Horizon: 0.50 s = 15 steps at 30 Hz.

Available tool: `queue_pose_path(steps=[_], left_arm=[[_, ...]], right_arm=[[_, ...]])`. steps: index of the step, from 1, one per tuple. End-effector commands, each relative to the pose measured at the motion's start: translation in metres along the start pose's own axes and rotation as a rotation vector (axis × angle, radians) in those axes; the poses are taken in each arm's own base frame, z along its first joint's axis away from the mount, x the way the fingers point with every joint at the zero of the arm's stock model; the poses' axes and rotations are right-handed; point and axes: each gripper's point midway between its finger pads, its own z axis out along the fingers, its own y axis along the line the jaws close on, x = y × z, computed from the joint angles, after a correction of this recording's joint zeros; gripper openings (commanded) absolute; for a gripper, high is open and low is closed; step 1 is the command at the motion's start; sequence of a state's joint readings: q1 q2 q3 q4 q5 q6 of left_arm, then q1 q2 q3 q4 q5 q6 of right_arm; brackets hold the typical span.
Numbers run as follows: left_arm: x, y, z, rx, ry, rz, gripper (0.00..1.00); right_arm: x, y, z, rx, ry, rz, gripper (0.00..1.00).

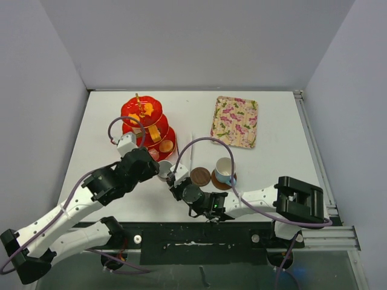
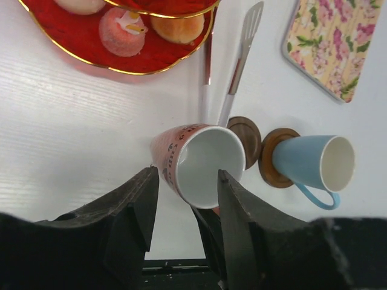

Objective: Serve the afternoon tea
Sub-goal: Place the cup on the coaster.

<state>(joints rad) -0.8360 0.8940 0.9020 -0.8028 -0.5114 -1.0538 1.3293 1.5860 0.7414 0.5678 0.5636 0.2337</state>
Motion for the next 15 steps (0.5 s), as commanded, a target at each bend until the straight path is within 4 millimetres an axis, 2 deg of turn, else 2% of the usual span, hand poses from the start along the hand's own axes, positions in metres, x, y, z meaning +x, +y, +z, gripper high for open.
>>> queue_pose_path(steps=[1,6,7,9,10,15], left_arm=[[-0.013,-0.026,-0.007,0.126,-0.039,-0.028,0.42],[-0.019,-0.019,-0.013,0.136,-0.077,-0.019,0.45],[-0.021,-0.015,-0.015,0.136,-0.090,-0.018,0.48],[-0.025,-0.008,-0.019,0.138,-0.120,-0.020,0.64],[-0.027,-0.002,-0.021,0.139,-0.141,-0.024,0.67],[-0.037,0.018,-0.028,0.132,-0.227,-0.033,0.68]], right_arm=[[-0.039,-0.019,-0.011,0.083,-0.133,0.134,0.00],[-0.037,-0.035,-0.024,0.128,-0.130,0.138,0.00],[-0.036,-0.038,-0.028,0.139,-0.126,0.137,0.00],[-0.034,-0.046,-0.036,0.154,-0.123,0.141,0.00],[-0.032,-0.051,-0.040,0.171,-0.121,0.139,0.00],[-0.019,-0.074,-0.058,0.241,-0.096,0.136,0.00]])
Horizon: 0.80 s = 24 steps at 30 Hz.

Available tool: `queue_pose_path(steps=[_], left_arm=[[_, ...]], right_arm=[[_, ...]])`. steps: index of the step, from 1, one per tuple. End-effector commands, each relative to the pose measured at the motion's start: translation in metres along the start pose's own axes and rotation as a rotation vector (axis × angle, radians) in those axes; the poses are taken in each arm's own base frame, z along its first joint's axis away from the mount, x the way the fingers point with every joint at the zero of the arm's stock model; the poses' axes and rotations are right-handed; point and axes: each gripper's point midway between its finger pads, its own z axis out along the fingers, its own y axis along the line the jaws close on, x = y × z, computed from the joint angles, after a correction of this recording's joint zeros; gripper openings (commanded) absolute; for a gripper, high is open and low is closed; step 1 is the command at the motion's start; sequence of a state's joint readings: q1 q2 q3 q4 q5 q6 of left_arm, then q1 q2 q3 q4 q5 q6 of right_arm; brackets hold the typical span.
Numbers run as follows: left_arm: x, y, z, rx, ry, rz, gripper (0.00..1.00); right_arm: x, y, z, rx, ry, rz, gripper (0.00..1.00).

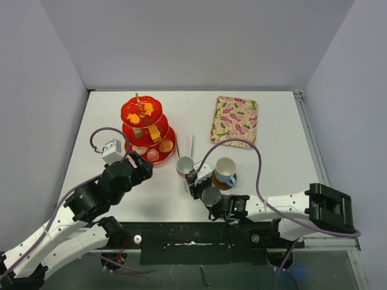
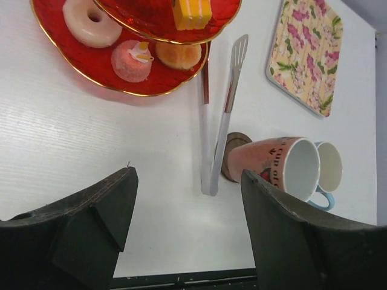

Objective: Serve the afternoon tea
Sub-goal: Place the cup on the coaster.

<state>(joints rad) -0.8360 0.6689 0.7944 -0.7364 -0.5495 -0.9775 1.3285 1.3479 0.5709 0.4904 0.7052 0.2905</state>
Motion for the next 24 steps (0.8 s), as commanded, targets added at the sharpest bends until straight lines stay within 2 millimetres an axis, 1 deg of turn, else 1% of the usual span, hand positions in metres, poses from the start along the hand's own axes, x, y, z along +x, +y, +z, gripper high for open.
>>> queue_pose_path(steps=[1,6,10,15,21,24], left_arm=[[-0.023,0.006,-0.006,0.018,-0.125,-0.014,0.68],[-0.022,0.015,-0.005,0.003,-0.143,0.000,0.69],[-0.021,0.017,-0.004,-0.004,-0.144,0.009,0.69],[-0.019,0.019,-0.004,-0.011,-0.141,0.015,0.69],[-0.016,0.021,-0.004,-0.004,-0.134,-0.002,0.70],[-0.015,0.020,-0.004,-0.001,-0.128,-0.002,0.70]], right_arm=[[-0.021,-0.026,-0.011,0.108,-0.073,0.091,0.00],[-0.007,-0.044,-0.021,0.164,-0.050,0.092,0.00],[0.002,-0.052,-0.023,0.169,-0.032,0.112,0.00],[0.014,-0.055,-0.016,0.142,0.006,0.140,0.00],[0.014,-0.059,-0.005,0.144,0.011,0.132,0.00],[0.020,-0.061,-0.001,0.160,0.025,0.121,0.00]])
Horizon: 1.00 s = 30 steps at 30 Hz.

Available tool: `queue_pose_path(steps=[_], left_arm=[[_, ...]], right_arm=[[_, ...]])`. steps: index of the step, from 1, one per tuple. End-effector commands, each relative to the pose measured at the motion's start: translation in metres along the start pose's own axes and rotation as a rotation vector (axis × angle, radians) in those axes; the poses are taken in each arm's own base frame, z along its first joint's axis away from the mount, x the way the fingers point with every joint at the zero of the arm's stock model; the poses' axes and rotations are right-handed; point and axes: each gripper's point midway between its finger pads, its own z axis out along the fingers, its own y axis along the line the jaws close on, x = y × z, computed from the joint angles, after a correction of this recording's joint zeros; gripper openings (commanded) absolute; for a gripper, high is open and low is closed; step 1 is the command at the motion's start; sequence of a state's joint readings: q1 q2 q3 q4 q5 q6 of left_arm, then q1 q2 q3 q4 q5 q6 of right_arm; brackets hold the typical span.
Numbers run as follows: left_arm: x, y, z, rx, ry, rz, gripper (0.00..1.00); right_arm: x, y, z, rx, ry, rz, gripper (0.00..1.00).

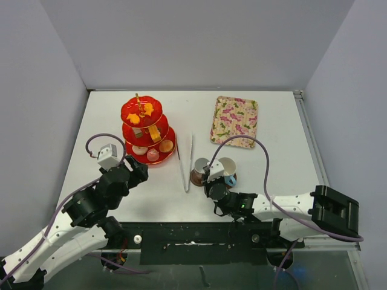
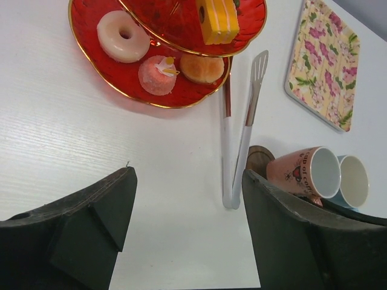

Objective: Serve the afternoon tea
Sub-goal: Place the cup on the coaster.

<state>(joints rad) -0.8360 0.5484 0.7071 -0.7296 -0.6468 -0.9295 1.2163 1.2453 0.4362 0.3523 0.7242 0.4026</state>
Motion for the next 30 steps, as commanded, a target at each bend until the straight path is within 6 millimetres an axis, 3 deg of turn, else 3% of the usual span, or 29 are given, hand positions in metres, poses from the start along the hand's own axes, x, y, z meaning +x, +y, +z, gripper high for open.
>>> queue_pose_path(steps=[1,19,30], left_arm=[[-0.008,-0.008,-0.001,0.026,-0.028,-0.028,0.70],[-0.008,-0.009,-0.001,0.021,-0.018,-0.013,0.70],[-0.008,-0.004,-0.001,0.010,-0.025,-0.016,0.70]], right_arm=[[-0.026,0.009,0.009,0.001,-0.080,0.094,0.00],[0.005,0.020,0.031,-0.032,-0.009,0.086,0.01],[0.006,0.011,0.022,0.001,0.029,0.077,0.31]])
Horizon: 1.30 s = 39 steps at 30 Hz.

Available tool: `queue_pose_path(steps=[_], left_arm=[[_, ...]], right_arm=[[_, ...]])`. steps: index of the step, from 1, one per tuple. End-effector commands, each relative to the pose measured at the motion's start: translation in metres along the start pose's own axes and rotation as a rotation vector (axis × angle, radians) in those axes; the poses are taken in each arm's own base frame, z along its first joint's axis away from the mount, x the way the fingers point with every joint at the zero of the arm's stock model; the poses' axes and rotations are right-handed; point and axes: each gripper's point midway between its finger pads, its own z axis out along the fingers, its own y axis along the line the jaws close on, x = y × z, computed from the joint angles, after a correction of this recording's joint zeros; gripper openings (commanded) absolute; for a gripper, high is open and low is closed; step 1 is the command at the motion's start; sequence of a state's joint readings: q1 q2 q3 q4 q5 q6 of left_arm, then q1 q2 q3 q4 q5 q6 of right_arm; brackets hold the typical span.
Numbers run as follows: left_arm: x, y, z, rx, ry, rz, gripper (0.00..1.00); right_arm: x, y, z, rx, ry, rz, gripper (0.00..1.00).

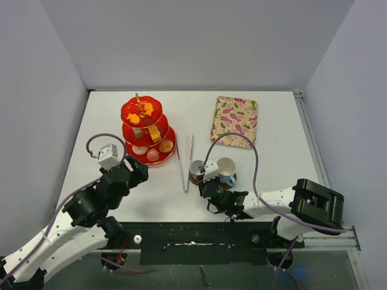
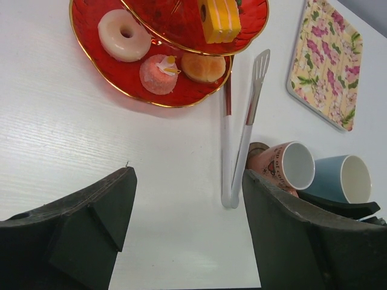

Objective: Serve the afternoon tea
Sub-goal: Place the cup on the coaster, then reset both arms

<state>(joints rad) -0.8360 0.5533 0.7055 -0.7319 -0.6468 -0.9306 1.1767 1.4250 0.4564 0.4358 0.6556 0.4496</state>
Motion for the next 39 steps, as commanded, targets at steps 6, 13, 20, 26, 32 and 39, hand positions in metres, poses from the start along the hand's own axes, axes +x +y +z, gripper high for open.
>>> queue_pose_path(steps=[6,13,20,26,32,39], left_arm=[[-0.009,-0.003,-0.003,0.003,-0.023,-0.006,0.70],[-0.011,-0.003,-0.005,0.014,-0.033,-0.015,0.71],[-0.011,-0.004,-0.003,0.010,-0.030,-0.007,0.70],[-0.016,-0.003,-0.004,0.003,-0.048,0.004,0.70],[-0.021,-0.001,-0.004,-0.017,-0.066,0.032,0.71],[-0.025,0.002,-0.001,-0.045,-0.087,0.074,0.71]], right_arm=[[-0.032,-0.001,-0.011,0.009,-0.056,0.072,0.50],[-0.050,-0.003,-0.020,-0.002,-0.086,0.088,0.54],[-0.075,-0.002,-0.034,-0.028,-0.116,0.106,0.61],[-0.096,-0.010,-0.047,-0.021,-0.159,0.129,0.69],[-0.125,-0.017,-0.062,-0.020,-0.223,0.139,0.72],[-0.163,-0.024,-0.079,-0.024,-0.309,0.107,0.77]])
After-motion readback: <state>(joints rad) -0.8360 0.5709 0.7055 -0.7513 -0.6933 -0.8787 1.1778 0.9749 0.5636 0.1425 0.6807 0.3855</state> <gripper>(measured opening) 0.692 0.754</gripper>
